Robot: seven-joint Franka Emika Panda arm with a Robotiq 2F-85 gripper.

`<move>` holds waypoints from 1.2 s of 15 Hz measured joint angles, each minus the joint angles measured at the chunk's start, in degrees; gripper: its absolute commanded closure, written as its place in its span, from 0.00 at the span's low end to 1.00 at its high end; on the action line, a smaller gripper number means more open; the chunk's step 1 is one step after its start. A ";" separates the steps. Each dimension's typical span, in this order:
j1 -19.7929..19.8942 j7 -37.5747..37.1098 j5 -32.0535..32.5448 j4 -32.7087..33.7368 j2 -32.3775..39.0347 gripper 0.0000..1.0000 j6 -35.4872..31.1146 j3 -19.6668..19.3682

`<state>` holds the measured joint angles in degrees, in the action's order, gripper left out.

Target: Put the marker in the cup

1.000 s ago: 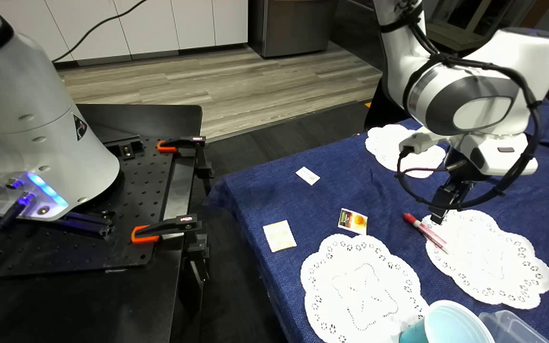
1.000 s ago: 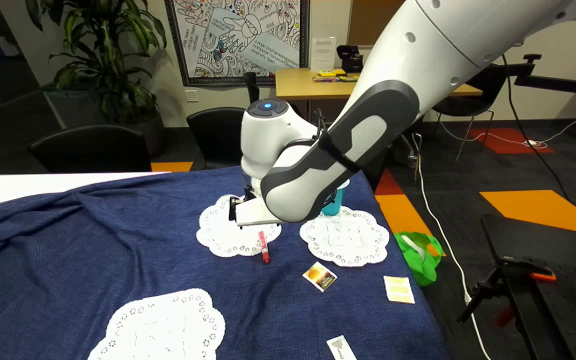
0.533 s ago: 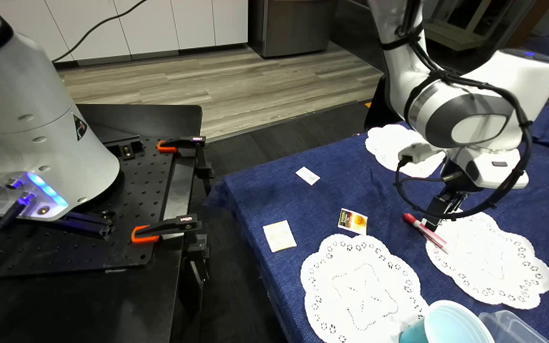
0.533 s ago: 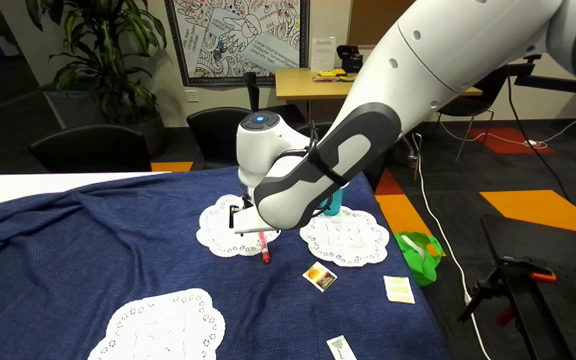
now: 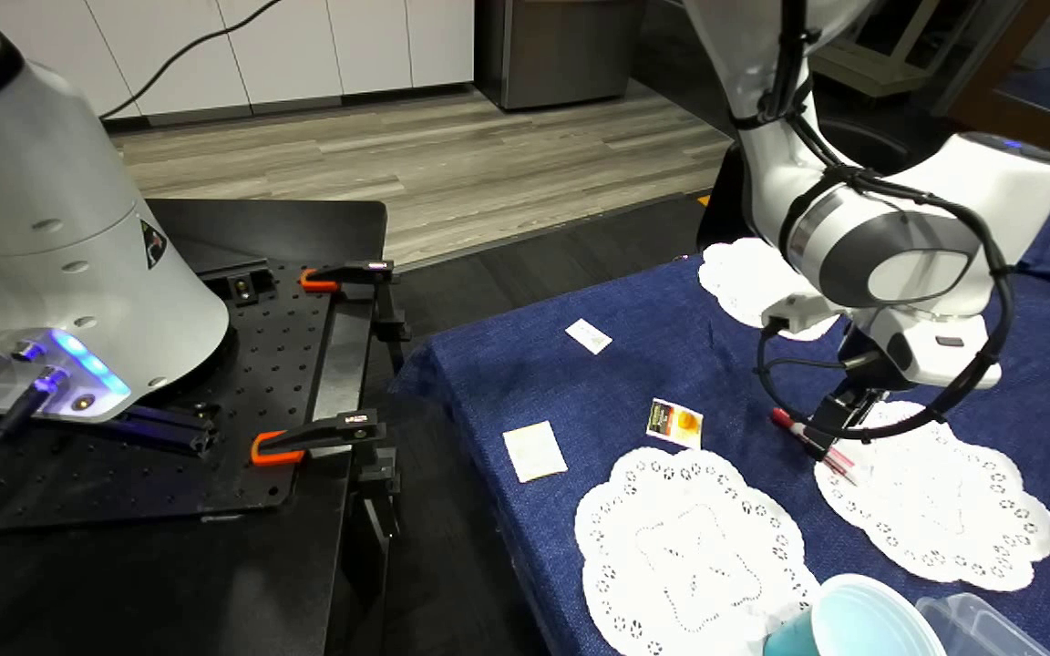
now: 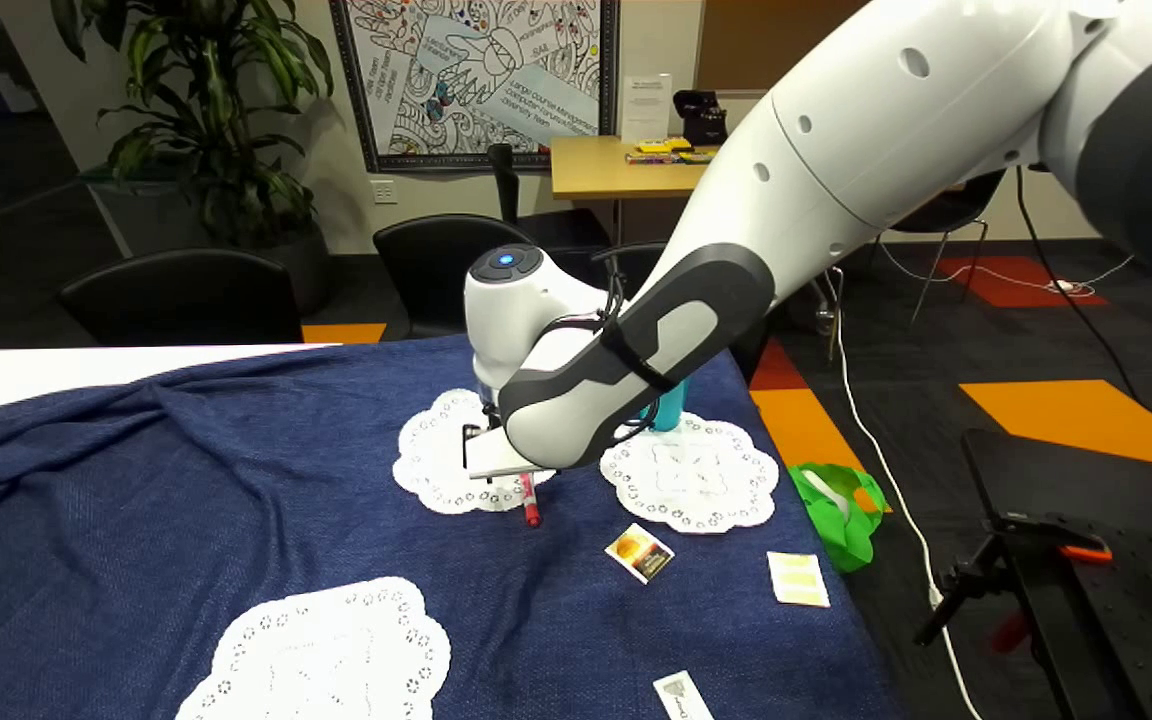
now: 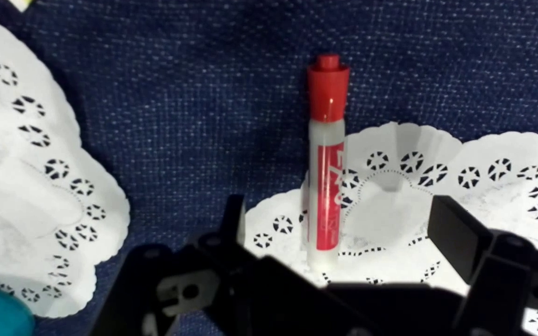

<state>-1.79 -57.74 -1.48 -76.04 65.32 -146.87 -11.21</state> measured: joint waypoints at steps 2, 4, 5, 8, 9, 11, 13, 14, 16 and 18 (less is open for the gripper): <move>0.11 0.00 0.00 1.52 1.00 0.19 0.84 0.00; 0.17 0.00 0.00 2.94 1.88 0.39 1.73 0.02; 0.20 0.00 0.00 3.56 2.28 0.46 2.08 0.03; 0.29 0.00 0.00 5.22 3.39 0.71 3.01 0.05; 0.32 0.00 0.00 5.73 3.71 0.77 3.40 0.05; 0.35 0.01 0.00 6.58 4.27 0.92 4.05 0.05; 0.37 0.01 0.00 7.10 4.61 0.98 4.18 0.05; 0.37 0.01 0.00 7.19 4.61 0.95 4.18 0.05; 0.37 0.01 0.00 7.24 4.42 0.95 3.95 -0.01; 0.38 0.01 0.00 6.36 3.16 0.95 3.02 0.02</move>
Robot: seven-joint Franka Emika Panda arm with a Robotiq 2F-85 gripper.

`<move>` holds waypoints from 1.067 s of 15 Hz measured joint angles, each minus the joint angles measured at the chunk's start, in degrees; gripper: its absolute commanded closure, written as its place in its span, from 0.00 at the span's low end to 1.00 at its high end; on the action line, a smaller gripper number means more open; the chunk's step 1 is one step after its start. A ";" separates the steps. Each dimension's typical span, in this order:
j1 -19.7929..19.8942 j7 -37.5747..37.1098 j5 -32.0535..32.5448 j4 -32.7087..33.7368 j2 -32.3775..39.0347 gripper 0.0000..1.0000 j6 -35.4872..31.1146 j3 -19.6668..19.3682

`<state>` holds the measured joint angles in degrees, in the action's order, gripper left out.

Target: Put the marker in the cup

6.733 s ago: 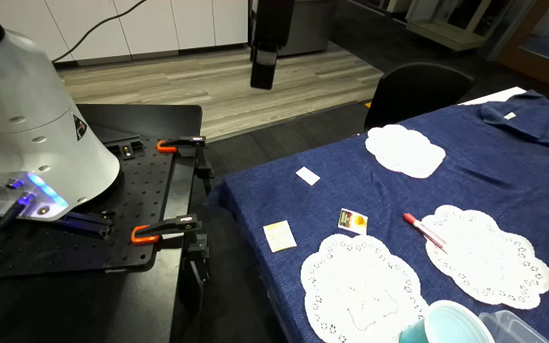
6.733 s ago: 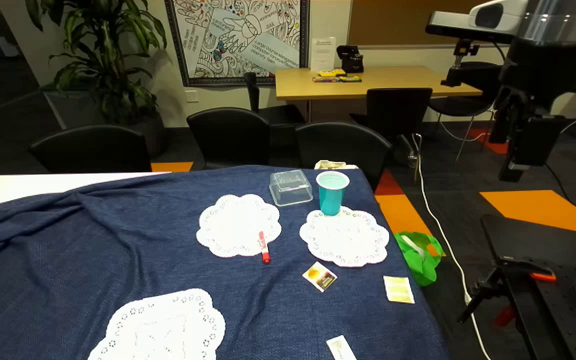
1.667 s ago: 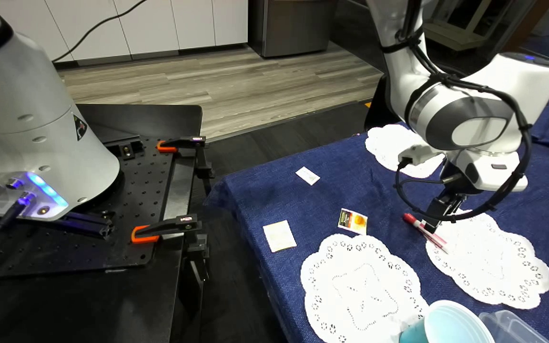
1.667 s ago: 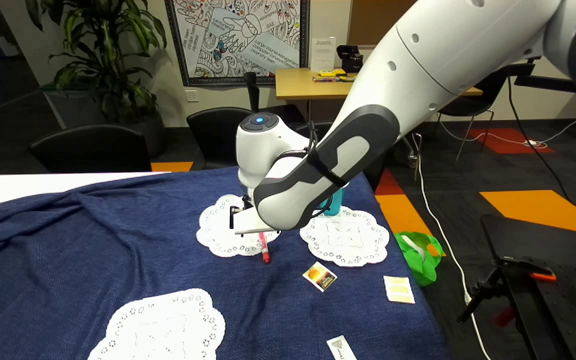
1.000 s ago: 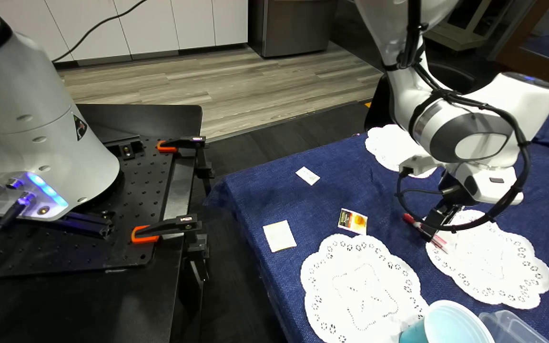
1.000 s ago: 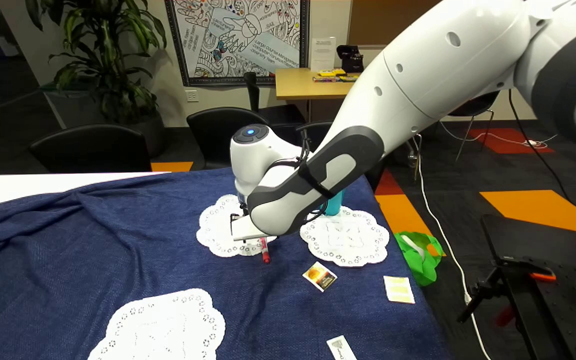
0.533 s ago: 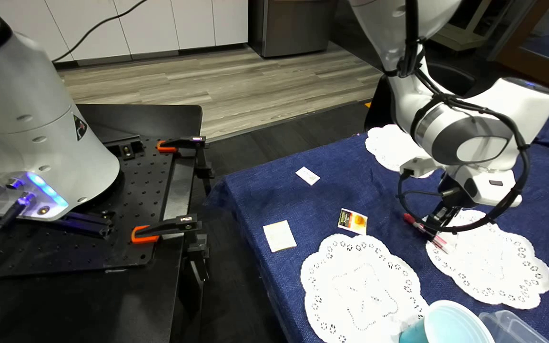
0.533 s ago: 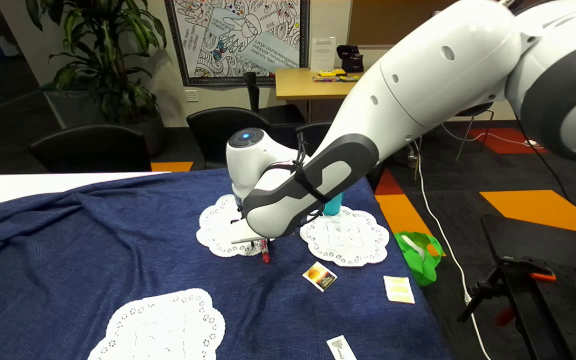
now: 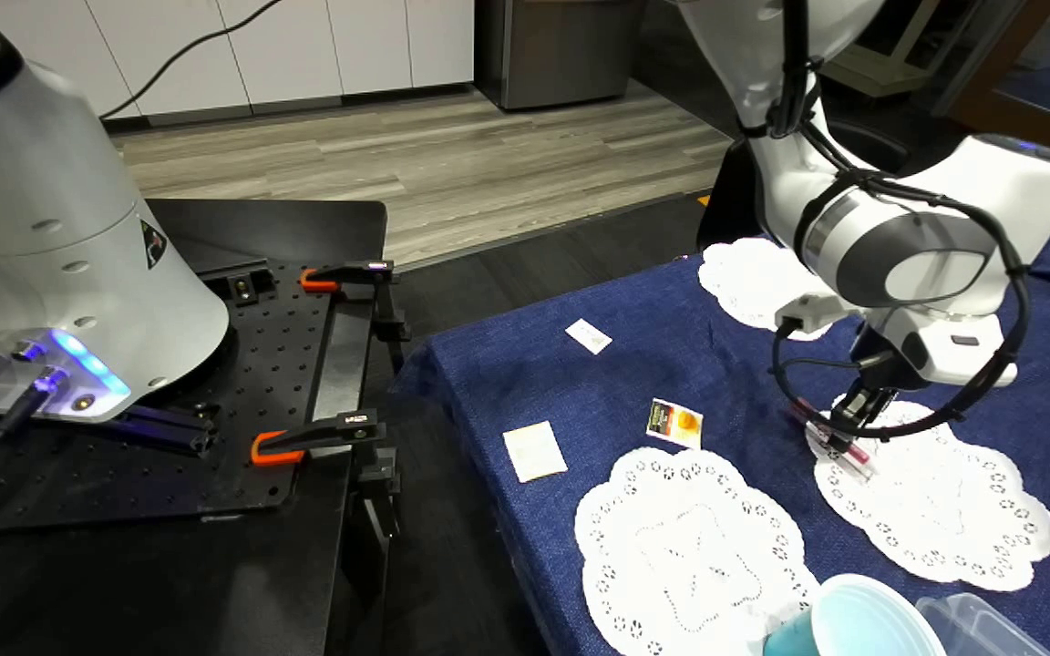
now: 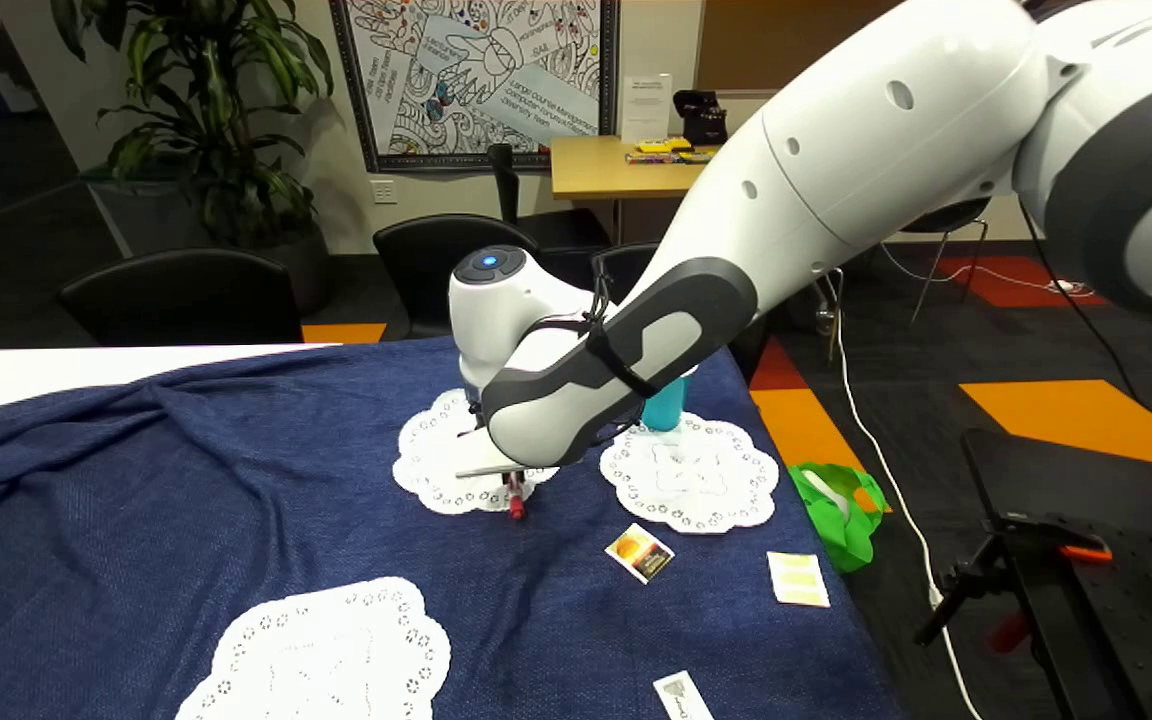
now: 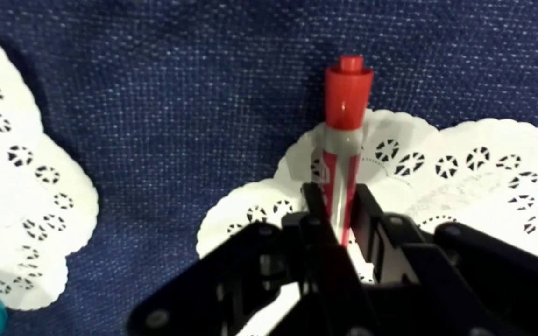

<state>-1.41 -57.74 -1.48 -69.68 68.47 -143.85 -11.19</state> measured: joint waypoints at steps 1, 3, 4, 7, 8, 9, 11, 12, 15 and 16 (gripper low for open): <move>0.00 0.00 0.00 -1.01 -1.23 0.95 -0.11 0.05; 0.07 0.48 -0.07 -3.87 -4.62 0.95 -0.13 0.51; 0.29 2.07 -0.29 -5.84 -6.80 0.95 -0.14 1.16; 1.09 8.51 -1.40 -12.77 -14.00 0.95 -0.13 3.37; 1.20 10.62 -1.85 -15.25 -16.47 0.95 -0.13 3.81; 1.35 12.74 -2.19 -17.78 -18.93 0.95 -0.13 4.17; 1.55 16.94 -2.33 -23.04 -24.04 0.95 -0.10 4.63; 1.56 19.11 -2.33 -25.71 -26.59 0.95 -0.09 4.67; 1.53 25.82 -2.32 -34.17 -34.66 0.95 0.06 4.68; 1.52 28.09 -2.31 -36.95 -37.36 0.95 0.27 4.69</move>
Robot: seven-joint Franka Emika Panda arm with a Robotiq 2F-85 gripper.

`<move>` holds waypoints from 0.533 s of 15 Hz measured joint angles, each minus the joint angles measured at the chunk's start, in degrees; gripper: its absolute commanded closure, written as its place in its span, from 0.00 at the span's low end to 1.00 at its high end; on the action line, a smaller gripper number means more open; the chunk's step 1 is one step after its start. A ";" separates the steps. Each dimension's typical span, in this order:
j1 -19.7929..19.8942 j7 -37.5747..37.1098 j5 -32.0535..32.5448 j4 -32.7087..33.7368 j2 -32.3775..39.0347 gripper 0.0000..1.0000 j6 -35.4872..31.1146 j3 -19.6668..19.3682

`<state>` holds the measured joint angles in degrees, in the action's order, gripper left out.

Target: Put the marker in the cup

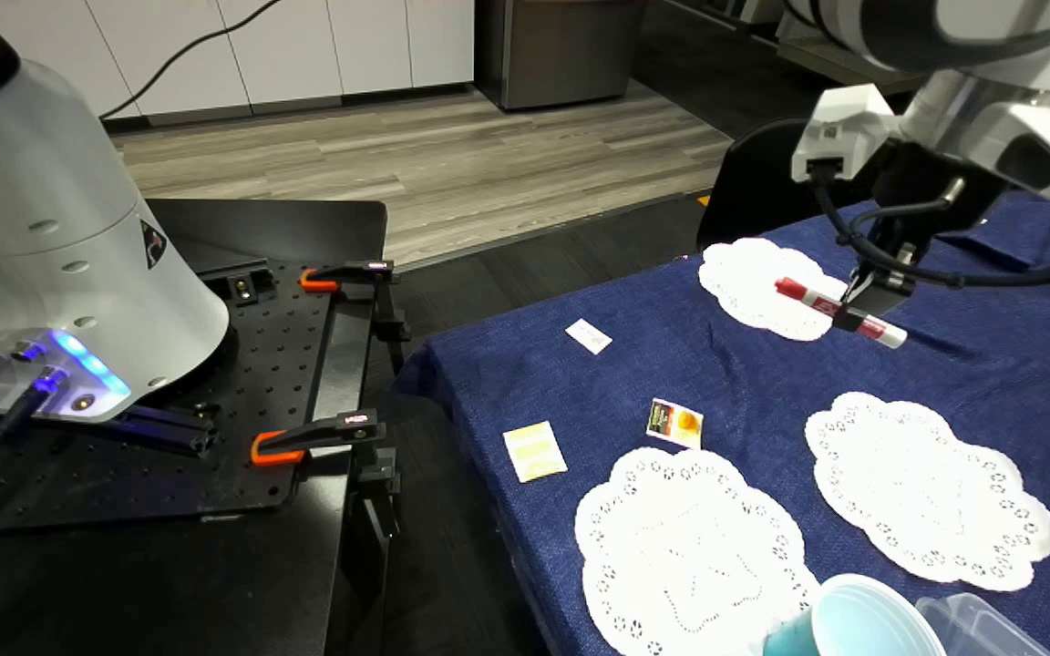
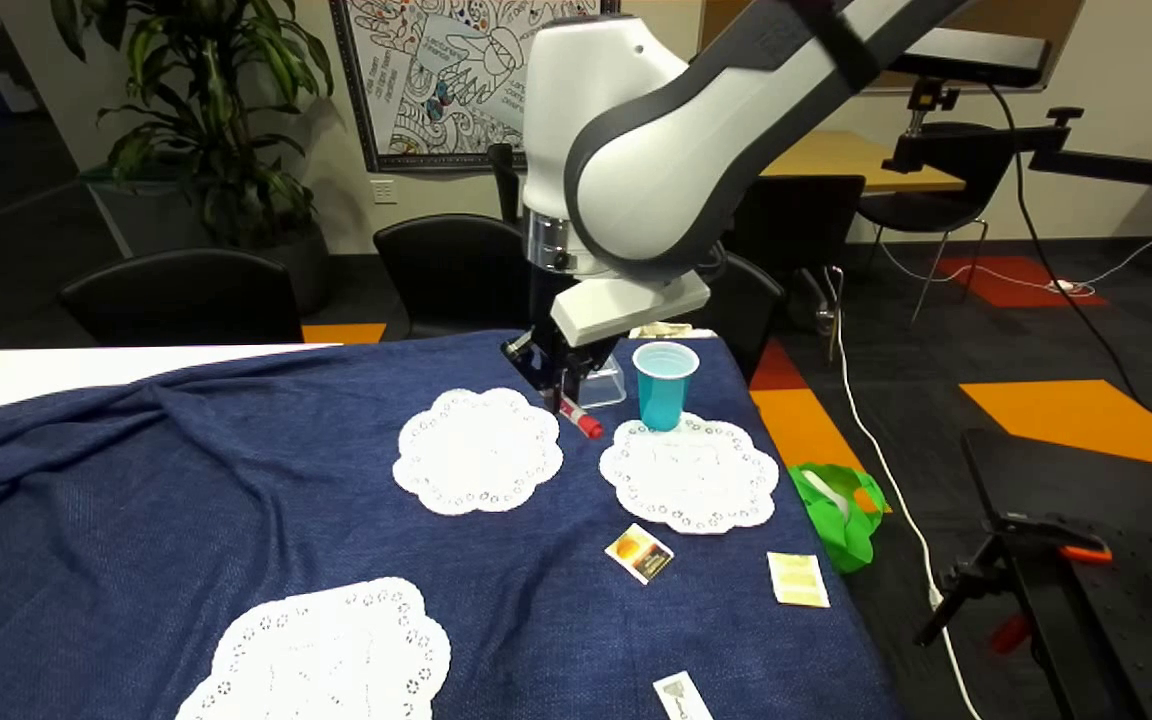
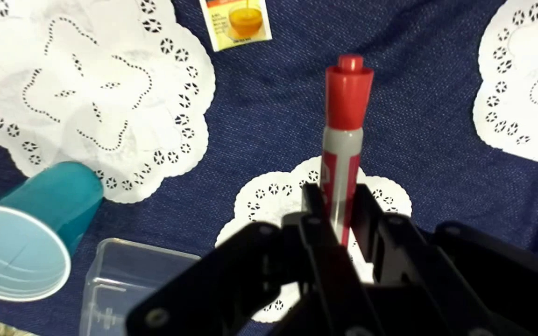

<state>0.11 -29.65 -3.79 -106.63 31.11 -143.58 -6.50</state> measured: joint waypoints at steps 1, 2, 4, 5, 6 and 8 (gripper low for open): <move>-0.03 2.23 0.03 -2.59 -2.62 0.95 0.41 0.00; -0.05 4.26 0.07 -4.87 -5.02 0.95 0.98 0.01; -0.07 7.93 0.43 -8.93 -9.53 0.95 2.51 0.02; -0.10 9.40 0.84 -10.64 -11.52 0.95 3.37 0.02; -0.10 10.70 1.37 -12.26 -13.49 0.95 4.31 0.02; -0.10 13.60 2.55 -15.00 -17.06 0.95 6.47 0.04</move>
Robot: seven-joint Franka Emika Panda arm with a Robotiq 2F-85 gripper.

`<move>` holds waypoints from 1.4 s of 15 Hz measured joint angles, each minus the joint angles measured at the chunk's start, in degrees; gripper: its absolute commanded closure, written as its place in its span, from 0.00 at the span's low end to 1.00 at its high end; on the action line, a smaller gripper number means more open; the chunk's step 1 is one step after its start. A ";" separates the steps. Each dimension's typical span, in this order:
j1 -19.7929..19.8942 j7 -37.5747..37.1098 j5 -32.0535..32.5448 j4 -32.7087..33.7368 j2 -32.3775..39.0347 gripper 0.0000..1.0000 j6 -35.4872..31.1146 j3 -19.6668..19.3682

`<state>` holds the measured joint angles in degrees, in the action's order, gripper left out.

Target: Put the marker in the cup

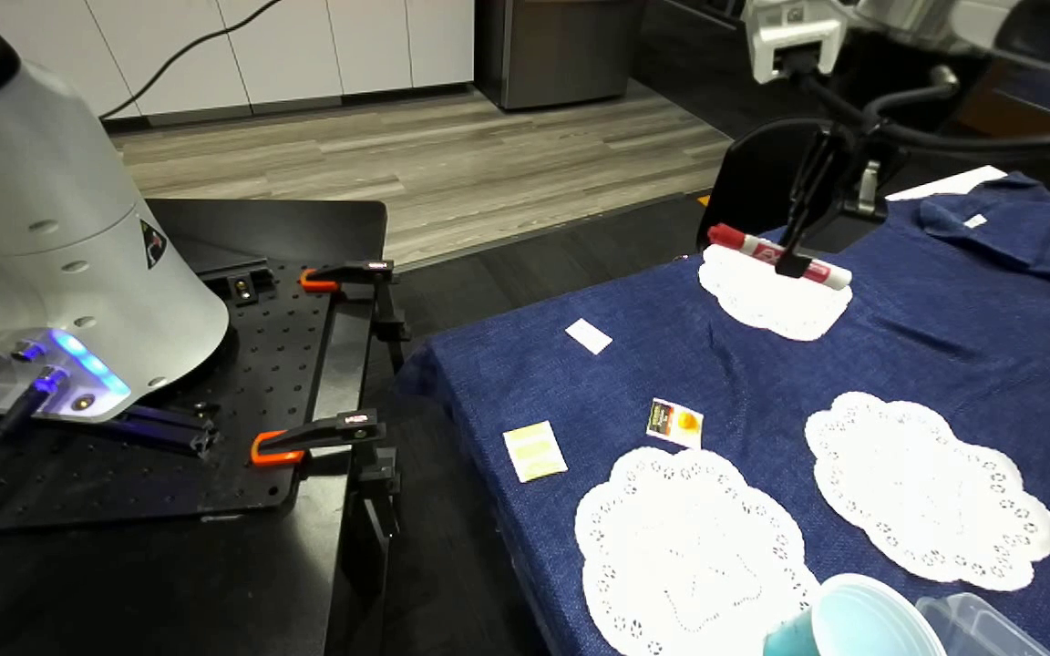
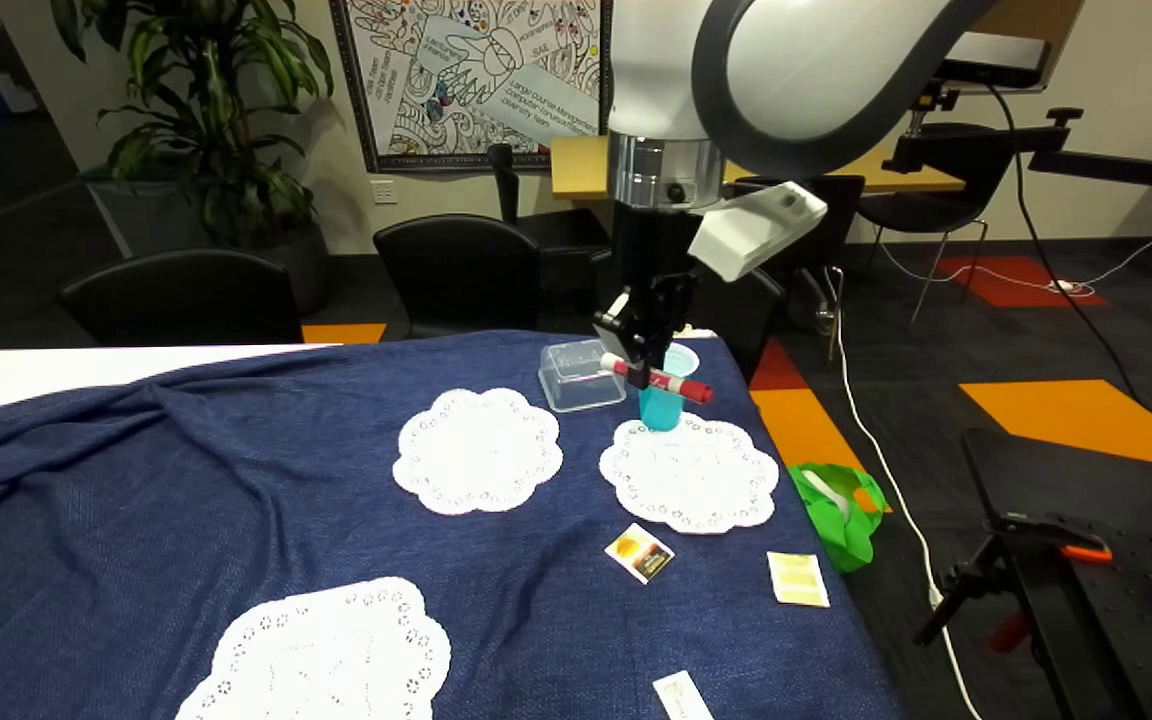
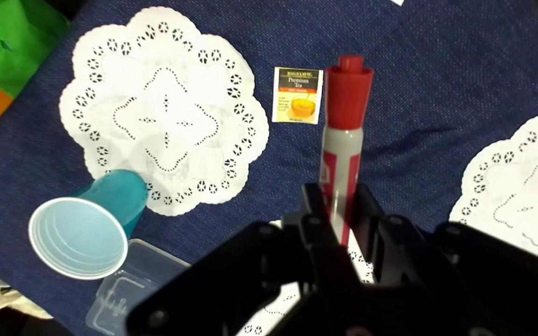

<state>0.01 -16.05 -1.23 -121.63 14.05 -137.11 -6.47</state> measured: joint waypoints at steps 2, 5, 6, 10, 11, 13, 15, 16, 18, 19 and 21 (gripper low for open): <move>0.00 2.86 1.18 -2.27 -3.17 0.95 2.14 0.07; 0.03 8.01 2.05 -5.25 -7.12 0.95 4.46 0.30; 0.06 10.02 2.05 -6.13 -8.18 0.95 5.06 0.42; 0.20 15.53 2.06 -8.58 -10.82 0.80 6.60 0.76; 0.21 15.85 2.06 -8.70 -10.90 0.80 6.68 0.77; 0.21 15.88 2.06 -8.76 -10.90 0.80 6.69 0.81; 0.21 15.89 2.06 -8.77 -10.90 0.80 6.69 0.82; 0.21 15.89 2.06 -8.77 -10.90 0.95 6.69 0.83; 0.24 15.34 2.06 -8.76 -10.84 0.95 6.69 0.83; 0.27 13.13 2.67 -8.76 -10.74 0.95 6.59 0.82; 0.29 5.36 5.70 -8.76 -10.63 0.95 6.32 0.81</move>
<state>0.30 -10.69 4.47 -130.39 3.42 -130.79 -5.66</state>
